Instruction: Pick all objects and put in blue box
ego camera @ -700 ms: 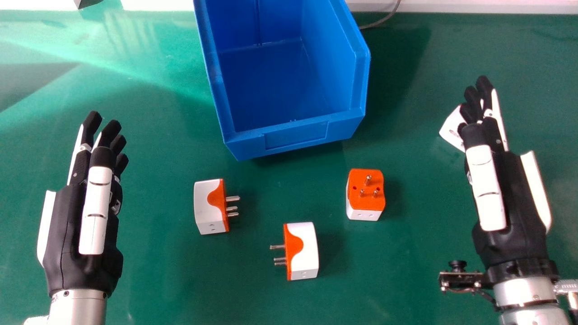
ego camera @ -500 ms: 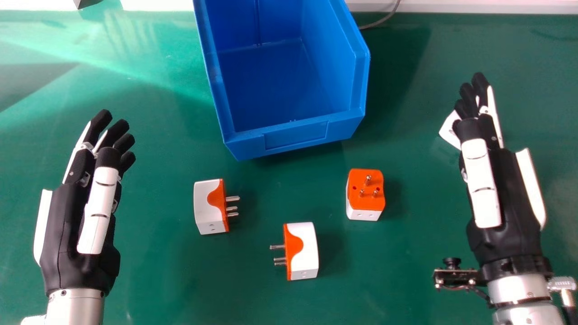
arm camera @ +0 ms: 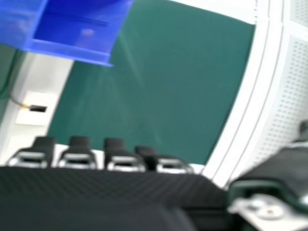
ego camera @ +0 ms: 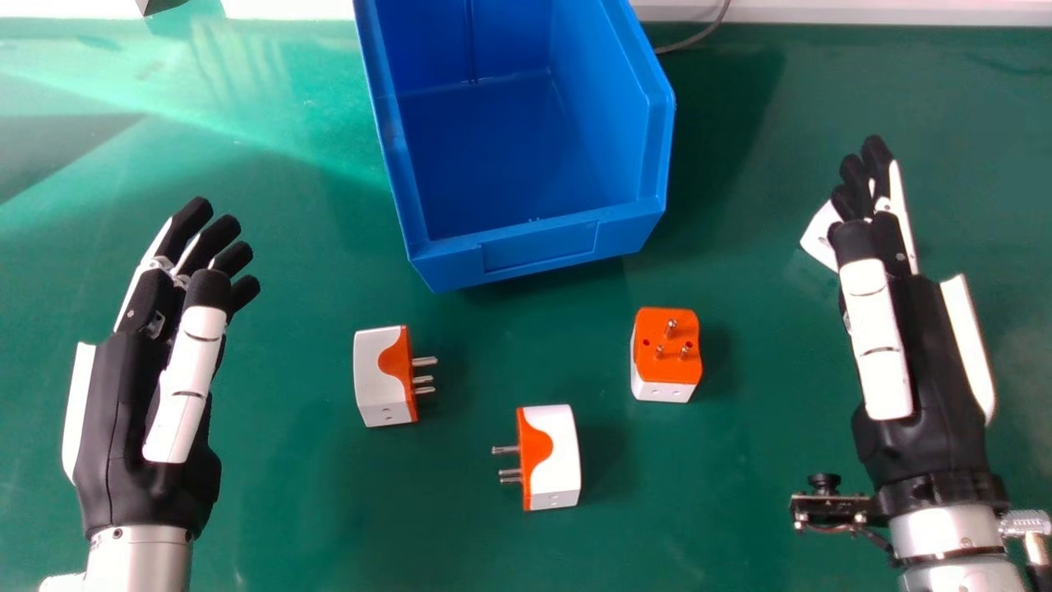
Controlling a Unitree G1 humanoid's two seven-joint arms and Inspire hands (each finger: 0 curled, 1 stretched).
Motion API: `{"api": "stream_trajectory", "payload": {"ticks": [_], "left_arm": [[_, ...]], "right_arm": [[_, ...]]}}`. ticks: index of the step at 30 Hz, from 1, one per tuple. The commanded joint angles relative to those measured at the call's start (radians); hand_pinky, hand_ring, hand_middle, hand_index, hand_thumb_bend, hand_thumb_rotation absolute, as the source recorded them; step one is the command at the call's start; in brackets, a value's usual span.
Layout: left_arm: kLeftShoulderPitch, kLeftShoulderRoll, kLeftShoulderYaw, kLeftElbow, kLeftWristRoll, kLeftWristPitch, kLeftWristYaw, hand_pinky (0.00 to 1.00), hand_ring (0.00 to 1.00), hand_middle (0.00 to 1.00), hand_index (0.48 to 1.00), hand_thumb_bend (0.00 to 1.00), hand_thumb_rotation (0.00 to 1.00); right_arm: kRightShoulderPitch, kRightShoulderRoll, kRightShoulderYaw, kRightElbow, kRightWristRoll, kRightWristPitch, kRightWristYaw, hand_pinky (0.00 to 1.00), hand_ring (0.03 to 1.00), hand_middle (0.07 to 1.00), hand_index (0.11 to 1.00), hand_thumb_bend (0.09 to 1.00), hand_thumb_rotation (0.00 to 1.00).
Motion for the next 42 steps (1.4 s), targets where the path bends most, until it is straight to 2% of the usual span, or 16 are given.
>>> {"api": "stream_trajectory", "payload": {"ticks": [1,5,8,11,14,17,21,26,31,39,42], "left_arm": [[0.009,0.0,0.0,-0.025,-0.008,0.003,-0.002,0.9,0.91,0.91,0.905,0.66,0.74],[0.01,-0.004,-0.001,-0.03,0.009,0.008,0.017,0.94,0.93,0.93,0.927,0.63,0.78],[0.011,-0.006,-0.003,-0.034,0.009,0.012,0.025,0.95,0.94,0.93,0.938,0.62,0.81],[0.009,-0.005,-0.003,-0.03,0.004,0.009,0.026,0.96,0.94,0.93,0.939,0.61,0.81],[0.005,-0.002,0.0,-0.024,0.006,0.003,0.026,0.95,0.94,0.93,0.936,0.6,0.81],[0.0,0.007,0.004,-0.016,0.006,0.002,0.02,0.95,0.93,0.93,0.935,0.6,0.81],[-0.006,0.014,0.009,-0.006,0.011,-0.008,0.019,0.94,0.93,0.93,0.929,0.61,0.81],[-0.011,0.019,0.014,-0.004,0.006,-0.014,0.014,0.92,0.92,0.93,0.927,0.64,0.8],[-0.007,0.029,0.017,-0.008,0.014,-0.016,0.013,0.9,0.91,0.92,0.917,0.66,0.79],[-0.002,0.035,0.02,-0.013,0.005,-0.01,0.011,0.87,0.9,0.91,0.898,0.69,0.79],[-0.003,0.036,0.022,-0.012,0.007,-0.006,0.012,0.86,0.89,0.91,0.891,0.69,0.79]], "right_arm": [[0.002,-0.012,-0.012,-0.037,-0.005,-0.03,-0.01,1.0,1.0,1.0,1.0,0.396,1.0],[0.002,-0.018,-0.014,-0.044,-0.022,-0.021,-0.015,1.0,1.0,1.0,1.0,0.431,1.0],[0.003,-0.02,-0.012,-0.049,-0.031,-0.018,-0.017,1.0,1.0,1.0,1.0,0.443,1.0],[0.002,-0.023,-0.01,-0.049,-0.051,-0.022,-0.028,1.0,1.0,1.0,1.0,0.439,1.0],[-0.003,-0.027,-0.014,-0.053,-0.093,-0.007,-0.05,1.0,1.0,1.0,1.0,0.416,1.0],[-0.015,-0.033,-0.018,-0.051,-0.129,0.001,-0.068,1.0,1.0,1.0,1.0,0.416,1.0],[-0.052,-0.047,-0.031,-0.028,-0.169,0.005,-0.096,1.0,1.0,1.0,1.0,0.461,0.96],[-0.113,-0.072,-0.042,0.012,-0.201,0.019,-0.122,1.0,1.0,1.0,1.0,0.51,0.91],[-0.169,-0.095,-0.053,0.036,-0.245,0.044,-0.157,1.0,1.0,1.0,1.0,0.565,0.88],[-0.235,-0.133,-0.053,0.04,-0.297,0.114,-0.175,1.0,1.0,1.0,1.0,0.572,0.8],[-0.259,-0.151,-0.047,0.046,-0.338,0.134,-0.185,1.0,1.0,1.0,1.0,0.567,0.78]]}}
